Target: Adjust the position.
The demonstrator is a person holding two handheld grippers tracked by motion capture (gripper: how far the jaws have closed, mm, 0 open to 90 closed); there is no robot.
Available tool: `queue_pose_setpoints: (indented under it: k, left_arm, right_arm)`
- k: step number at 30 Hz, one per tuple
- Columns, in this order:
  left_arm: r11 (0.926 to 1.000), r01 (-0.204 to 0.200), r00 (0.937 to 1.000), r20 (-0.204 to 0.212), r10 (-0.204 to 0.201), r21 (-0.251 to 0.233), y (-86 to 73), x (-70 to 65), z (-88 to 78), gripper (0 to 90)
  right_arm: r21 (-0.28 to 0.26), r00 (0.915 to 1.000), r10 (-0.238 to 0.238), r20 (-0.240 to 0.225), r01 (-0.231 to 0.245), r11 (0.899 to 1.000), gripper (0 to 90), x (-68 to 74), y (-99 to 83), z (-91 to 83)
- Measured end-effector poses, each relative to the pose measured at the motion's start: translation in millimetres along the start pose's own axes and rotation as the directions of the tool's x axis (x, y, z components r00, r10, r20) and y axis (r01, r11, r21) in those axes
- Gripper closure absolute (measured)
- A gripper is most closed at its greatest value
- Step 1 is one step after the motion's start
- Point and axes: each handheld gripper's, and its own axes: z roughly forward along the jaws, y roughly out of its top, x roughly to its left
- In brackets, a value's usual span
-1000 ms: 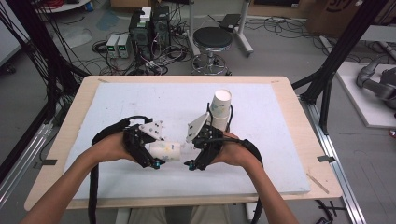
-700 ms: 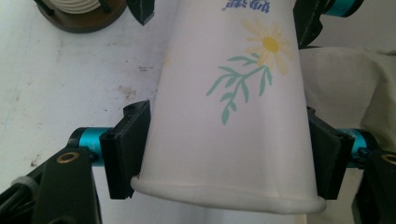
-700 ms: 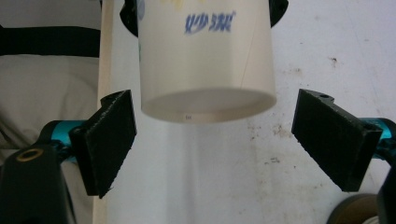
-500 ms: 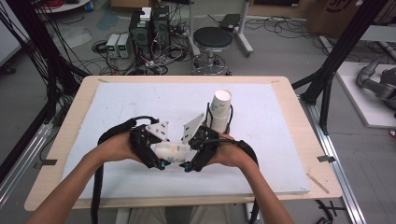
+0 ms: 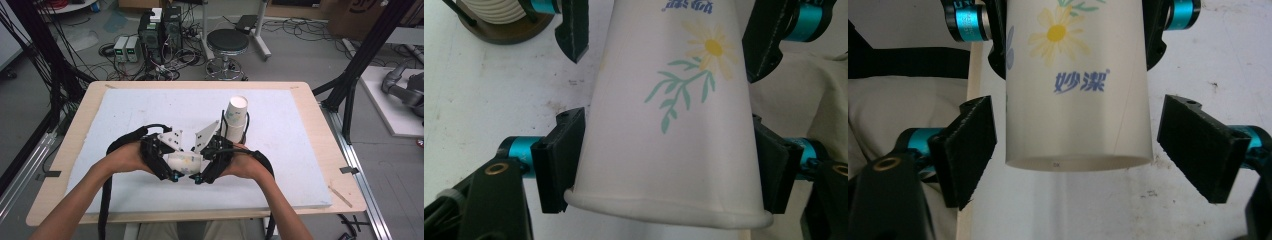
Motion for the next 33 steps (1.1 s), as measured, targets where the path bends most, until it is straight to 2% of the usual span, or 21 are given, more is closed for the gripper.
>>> queue_pose_setpoints:
  k: [3, 4, 6, 13, 16, 25, 29, 31, 33]
  left_arm:
    - [1.0000, 0.000, 1.0000, -0.001, 0.000, -0.006, 0.9, 0.0, 0.1, 26.6]
    - [0.9999, -0.010, 0.9999, 0.005, 0.010, 0.006, 1.9, 0.5, -0.2, 26.6]
    - [0.9999, -0.009, 0.9999, 0.006, 0.009, 0.011, 2.3, 0.3, 0.2, 26.6]
    - [0.9999, -0.007, 1.0000, 0.002, 0.007, 0.011, 1.5, 0.2, -0.5, 26.6]
    - [0.9998, -0.012, 0.9999, 0.001, 0.012, 0.016, 1.4, 0.6, -1.1, 26.7]
    - [0.9999, -0.014, 0.9999, 0.004, 0.014, 0.007, 0.9, 0.3, -1.8, 27.2]
    - [0.9998, -0.019, 0.9998, -0.001, 0.019, -0.006, 2.0, -0.5, -0.4, 16.2]
    - [0.9998, -0.015, 0.9999, -0.006, 0.015, -0.016, 2.8, -0.5, -0.1, 5.0]
    - [0.9993, -0.012, 0.9998, -0.017, 0.011, -0.037, 3.1, -1.7, 0.3, 1.7]
  right_arm:
    - [-0.006, 1.0000, -0.001, -0.001, 0.001, 1.000, 18.0, -0.2, 1.0, 0.6]
    - [-0.008, 1.0000, -0.001, 0.004, 0.001, 1.000, 18.3, -0.4, 1.3, 0.8]
    - [-0.006, 1.0000, 0.000, -0.007, 0.000, 1.000, 24.1, -0.5, 1.7, 0.8]
    - [-0.006, 1.0000, -0.005, -0.007, 0.005, 1.000, 24.6, -0.5, 1.3, 0.0]
    - [-0.008, 0.9999, -0.008, -0.006, 0.008, 1.000, 33.7, -0.1, 0.7, -2.2]
    - [-0.008, 0.9998, -0.020, 0.002, 0.020, 1.000, 36.6, 1.5, 0.9, -3.1]
    - [-0.012, 0.9995, -0.030, -0.006, 0.030, 0.999, 36.7, 2.0, 0.9, -2.9]
    - [-0.008, 0.9997, -0.025, -0.006, 0.025, 1.000, 36.6, 2.3, 0.6, -2.7]
    - [-0.011, 0.9997, -0.025, -0.008, 0.024, 1.000, 36.6, 2.1, 0.0, -2.6]
